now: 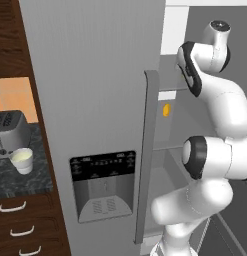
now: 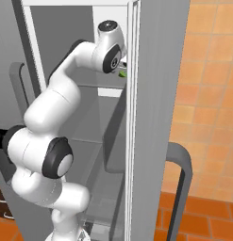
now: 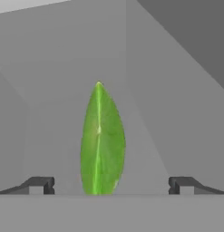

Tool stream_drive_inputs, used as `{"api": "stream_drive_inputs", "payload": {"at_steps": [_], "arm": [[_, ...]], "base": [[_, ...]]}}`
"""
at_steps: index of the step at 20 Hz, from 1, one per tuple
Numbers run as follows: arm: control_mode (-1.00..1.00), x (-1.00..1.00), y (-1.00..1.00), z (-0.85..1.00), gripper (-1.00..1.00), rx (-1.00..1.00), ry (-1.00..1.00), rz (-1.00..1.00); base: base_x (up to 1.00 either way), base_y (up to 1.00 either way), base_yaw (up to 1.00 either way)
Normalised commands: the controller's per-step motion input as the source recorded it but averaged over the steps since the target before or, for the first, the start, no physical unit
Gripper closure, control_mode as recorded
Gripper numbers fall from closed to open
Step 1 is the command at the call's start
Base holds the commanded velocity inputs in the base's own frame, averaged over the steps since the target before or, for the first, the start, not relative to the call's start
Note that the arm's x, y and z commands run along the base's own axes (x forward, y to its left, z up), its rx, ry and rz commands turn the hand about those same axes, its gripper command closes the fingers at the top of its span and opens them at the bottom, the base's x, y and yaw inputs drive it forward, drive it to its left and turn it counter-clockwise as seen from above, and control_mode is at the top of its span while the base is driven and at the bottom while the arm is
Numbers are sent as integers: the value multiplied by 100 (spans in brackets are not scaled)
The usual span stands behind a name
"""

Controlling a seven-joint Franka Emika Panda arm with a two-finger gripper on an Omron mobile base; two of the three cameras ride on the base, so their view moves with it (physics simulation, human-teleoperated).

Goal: Grab a lemon wedge from the fridge and one ice cube from the ice bowl, and put them in the glass of lemonade.

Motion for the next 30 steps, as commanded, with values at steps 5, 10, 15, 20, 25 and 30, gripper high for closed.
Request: {"api": "stream_drive_inputs", "payload": {"at_steps": [5,10,15,20,25,30], "arm": [[-100,64,0,-7,-100,0,1,0],[-100,10,-1,0,-100,0,0,0],[-100,-4,0,-31,-100,0,3,0],[-100,0,0,-20,-100,0,2,0],[-100,0,0,0,100,0,1,0],[-100,-38,0,0,100,0,-1,1]], "base": [[0,0,0],[0,0,0],[0,0,0],[0,0,0],[0,0,0],[0,0,0]]}}
